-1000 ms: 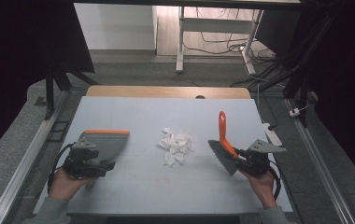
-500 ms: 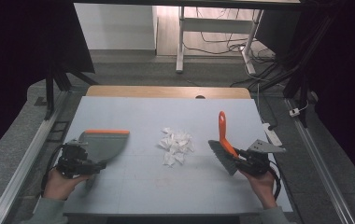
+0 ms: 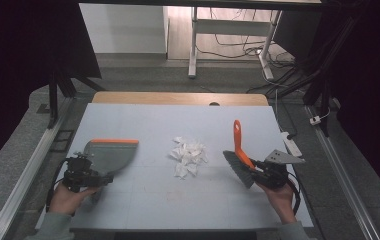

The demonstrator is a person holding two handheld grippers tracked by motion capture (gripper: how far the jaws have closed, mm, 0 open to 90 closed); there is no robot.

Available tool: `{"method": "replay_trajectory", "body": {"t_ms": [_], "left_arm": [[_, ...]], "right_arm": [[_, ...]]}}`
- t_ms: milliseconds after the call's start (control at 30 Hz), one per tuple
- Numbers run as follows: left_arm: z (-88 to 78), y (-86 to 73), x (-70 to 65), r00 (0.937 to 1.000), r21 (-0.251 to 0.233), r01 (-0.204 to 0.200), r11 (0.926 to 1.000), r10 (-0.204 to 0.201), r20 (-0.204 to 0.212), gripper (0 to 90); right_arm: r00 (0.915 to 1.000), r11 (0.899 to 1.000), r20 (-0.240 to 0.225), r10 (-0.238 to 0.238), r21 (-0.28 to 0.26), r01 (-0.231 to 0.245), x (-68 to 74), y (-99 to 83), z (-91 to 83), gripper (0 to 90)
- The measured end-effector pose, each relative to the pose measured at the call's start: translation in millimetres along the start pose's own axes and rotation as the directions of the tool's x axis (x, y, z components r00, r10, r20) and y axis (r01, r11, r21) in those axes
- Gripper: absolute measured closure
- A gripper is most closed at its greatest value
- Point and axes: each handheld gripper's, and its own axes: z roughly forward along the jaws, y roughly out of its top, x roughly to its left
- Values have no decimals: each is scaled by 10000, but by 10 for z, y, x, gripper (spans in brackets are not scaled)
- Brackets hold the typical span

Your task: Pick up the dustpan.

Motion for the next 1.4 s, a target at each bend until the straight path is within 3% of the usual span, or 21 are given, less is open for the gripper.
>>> {"method": "replay_trajectory", "body": {"t_ms": [333,667,800,967,1067,1167,1400], "left_arm": [[148,-30,72,9990,328,420,9986,-424,118,152],[249,-30,78,9971,450,762,9961,-759,-85,238],[280,-29,71,9952,284,946,9951,-938,-278,286],[275,-36,101,9916,20,1273,9919,-1272,-231,394],[273,-39,132,9881,-135,1540,9880,-1540,54,459],[276,-43,139,9874,-181,1562,9876,-1556,288,517],[268,-49,147,9858,-265,1641,9861,-1629,415,607]], "right_arm": [[10000,10000,15,57,62,-57,-6,-11,10,698],[10000,10000,48,20,90,-20,-7,-10,14,698],[10000,10000,37,26,84,-26,-7,-10,16,698],[10000,9999,32,9,103,-10,-4,-10,19,698],[10000,9999,48,18,100,-19,-7,-10,17,698],[10000,9999,79,9,108,-10,-9,-9,13,698],[10000,10000,88,4,98,-5,-6,-7,11,698]]}}
